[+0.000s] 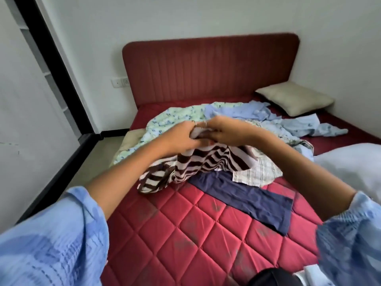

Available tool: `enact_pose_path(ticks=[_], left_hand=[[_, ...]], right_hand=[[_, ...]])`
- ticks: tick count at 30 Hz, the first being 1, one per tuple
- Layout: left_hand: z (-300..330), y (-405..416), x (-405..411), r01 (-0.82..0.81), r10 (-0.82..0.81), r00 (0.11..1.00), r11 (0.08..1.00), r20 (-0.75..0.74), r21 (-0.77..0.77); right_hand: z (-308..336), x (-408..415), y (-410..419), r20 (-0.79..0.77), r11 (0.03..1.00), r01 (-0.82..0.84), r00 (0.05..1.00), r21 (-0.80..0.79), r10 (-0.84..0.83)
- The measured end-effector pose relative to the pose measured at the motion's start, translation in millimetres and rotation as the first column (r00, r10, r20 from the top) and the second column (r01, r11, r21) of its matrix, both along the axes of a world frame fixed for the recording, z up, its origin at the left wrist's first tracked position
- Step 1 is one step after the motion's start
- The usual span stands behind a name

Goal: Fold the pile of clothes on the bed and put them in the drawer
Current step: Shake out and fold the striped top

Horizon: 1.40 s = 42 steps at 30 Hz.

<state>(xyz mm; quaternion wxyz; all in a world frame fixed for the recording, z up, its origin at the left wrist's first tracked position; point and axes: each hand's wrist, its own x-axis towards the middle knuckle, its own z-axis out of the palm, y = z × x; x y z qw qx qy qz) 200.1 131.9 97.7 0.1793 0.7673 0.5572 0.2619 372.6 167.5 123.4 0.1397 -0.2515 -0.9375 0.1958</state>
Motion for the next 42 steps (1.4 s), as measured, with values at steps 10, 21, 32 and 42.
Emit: enact_pose_path(ticks=[10,21,32,42], left_hand=[[166,-41,-17,-0.032,0.396,0.649,0.867,-0.649,0.497],[278,-95,-70,-0.113,0.606,0.581,0.721,-0.543,0.684],[140,-135,-123,-0.201,0.193,0.883,0.979,-0.428,0.028],[35,-121,-224,-0.334,0.210,0.849,0.924,-0.486,-0.184]], right_hand=[[124,2,-29,-0.226,0.935,0.149,0.971,0.321,-0.077],[133,4,-39,-0.525,0.891,0.392,0.820,0.230,-0.225],[222,-33,-82,-0.707,0.801,0.572,0.640,0.176,-0.302],[225,14,-71,-0.637,0.686,0.726,0.550,0.045,-0.540]])
